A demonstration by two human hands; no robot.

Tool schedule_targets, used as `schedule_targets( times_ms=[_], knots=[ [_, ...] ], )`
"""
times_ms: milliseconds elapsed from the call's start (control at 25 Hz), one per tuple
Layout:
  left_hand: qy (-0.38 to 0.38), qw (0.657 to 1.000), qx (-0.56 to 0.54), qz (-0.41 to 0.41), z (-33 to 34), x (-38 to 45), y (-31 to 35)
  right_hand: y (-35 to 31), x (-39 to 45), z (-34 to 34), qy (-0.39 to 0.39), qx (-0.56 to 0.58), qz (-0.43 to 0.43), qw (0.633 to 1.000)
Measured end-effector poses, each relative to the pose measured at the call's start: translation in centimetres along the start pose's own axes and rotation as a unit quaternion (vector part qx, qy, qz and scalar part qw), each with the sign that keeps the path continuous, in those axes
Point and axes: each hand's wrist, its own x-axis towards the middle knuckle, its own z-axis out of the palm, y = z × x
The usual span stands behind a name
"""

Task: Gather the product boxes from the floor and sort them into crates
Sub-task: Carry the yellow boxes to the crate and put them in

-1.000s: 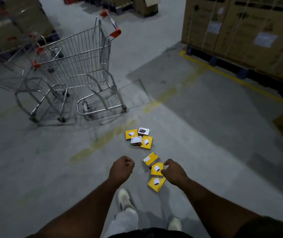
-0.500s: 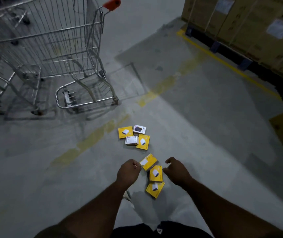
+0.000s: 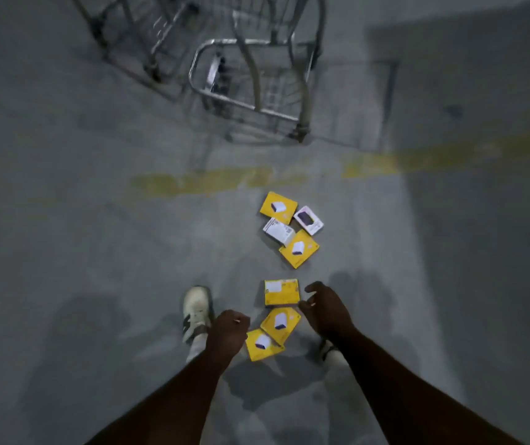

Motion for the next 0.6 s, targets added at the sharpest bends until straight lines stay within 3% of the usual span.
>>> schedule_targets(
  times_ms=[120, 240, 400, 600],
  knots=[
    [0.042, 0.997, -0.047, -0.039, 5.6, 3.4, -3.5, 3.3, 6.1, 2.1, -0.034, -0.042, -0.033, 0.998],
    [0.091, 0.995, -0.003, -0.042, 9.5, 8.1, -6.3, 5.7, 11.7, 6.3, -0.069, -0.059, -0.043, 0.995],
    [0.072, 0.996, 0.044, -0.023, 13.7, 17.3, -11.7, 10.2, 19.7, 13.9, -0.106, -0.108, -0.03, 0.988],
    [0.073, 0.996, 0.052, 0.022, 19.4, 27.1, -16.4, 15.6, 28.3, 21.6, -0.106, -0.226, -0.073, 0.965]
  ],
)
